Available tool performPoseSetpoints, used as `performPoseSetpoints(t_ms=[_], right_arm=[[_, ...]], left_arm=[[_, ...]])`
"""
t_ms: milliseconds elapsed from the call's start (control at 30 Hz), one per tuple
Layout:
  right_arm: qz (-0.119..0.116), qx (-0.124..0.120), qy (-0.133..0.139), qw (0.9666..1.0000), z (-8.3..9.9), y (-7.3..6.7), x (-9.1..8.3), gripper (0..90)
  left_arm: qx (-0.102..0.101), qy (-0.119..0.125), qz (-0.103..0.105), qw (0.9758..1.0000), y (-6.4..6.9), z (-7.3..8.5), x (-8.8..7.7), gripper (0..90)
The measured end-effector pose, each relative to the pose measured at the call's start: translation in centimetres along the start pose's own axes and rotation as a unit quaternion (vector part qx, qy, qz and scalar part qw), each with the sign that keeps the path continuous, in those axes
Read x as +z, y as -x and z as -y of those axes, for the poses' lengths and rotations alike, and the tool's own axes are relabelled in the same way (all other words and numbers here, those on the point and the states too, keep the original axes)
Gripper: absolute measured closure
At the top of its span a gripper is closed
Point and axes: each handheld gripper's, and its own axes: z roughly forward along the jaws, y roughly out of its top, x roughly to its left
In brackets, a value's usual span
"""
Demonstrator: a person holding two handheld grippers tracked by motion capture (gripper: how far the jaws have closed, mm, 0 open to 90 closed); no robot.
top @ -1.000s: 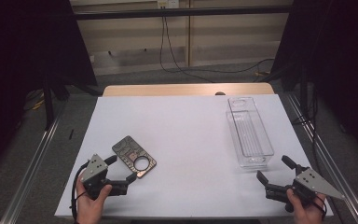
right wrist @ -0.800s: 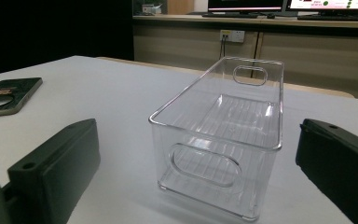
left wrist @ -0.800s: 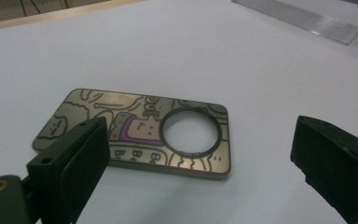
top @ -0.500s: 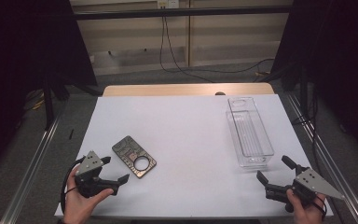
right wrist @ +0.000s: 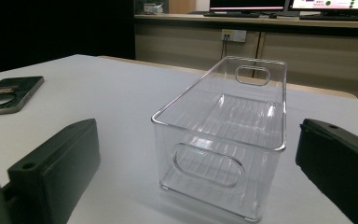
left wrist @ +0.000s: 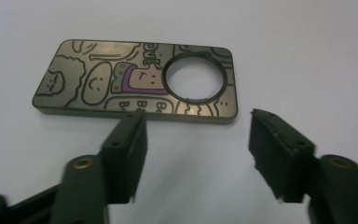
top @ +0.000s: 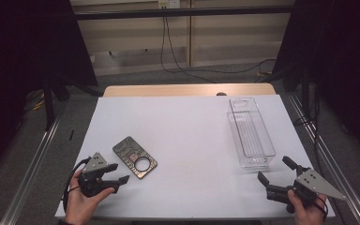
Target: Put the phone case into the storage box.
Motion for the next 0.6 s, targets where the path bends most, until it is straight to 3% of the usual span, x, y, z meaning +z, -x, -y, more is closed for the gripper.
performPoseSetpoints(t_ms=[233, 400, 600], right_arm=[[0.001, -0.002, 0.0, 1.0, 0.0, 0.0, -0.1, 0.0], [0.0, -0.002, 0.0, 1.0, 0.0, 0.0, 0.0, 0.0], [0.0, -0.003, -0.001, 1.0, 0.0, 0.0, -0.1, 0.0]], left_arm=[[0.01, -0.032, 0.011, 0.9994, -0.2, 0.1, 0.1, 72.6], [0.025, -0.052, 0.02, 0.9982, -0.2, -0.1, 0.2, 85.4], [0.039, -0.092, 0.038, 0.9942, -0.2, -0.5, 1.3, 90.0]])
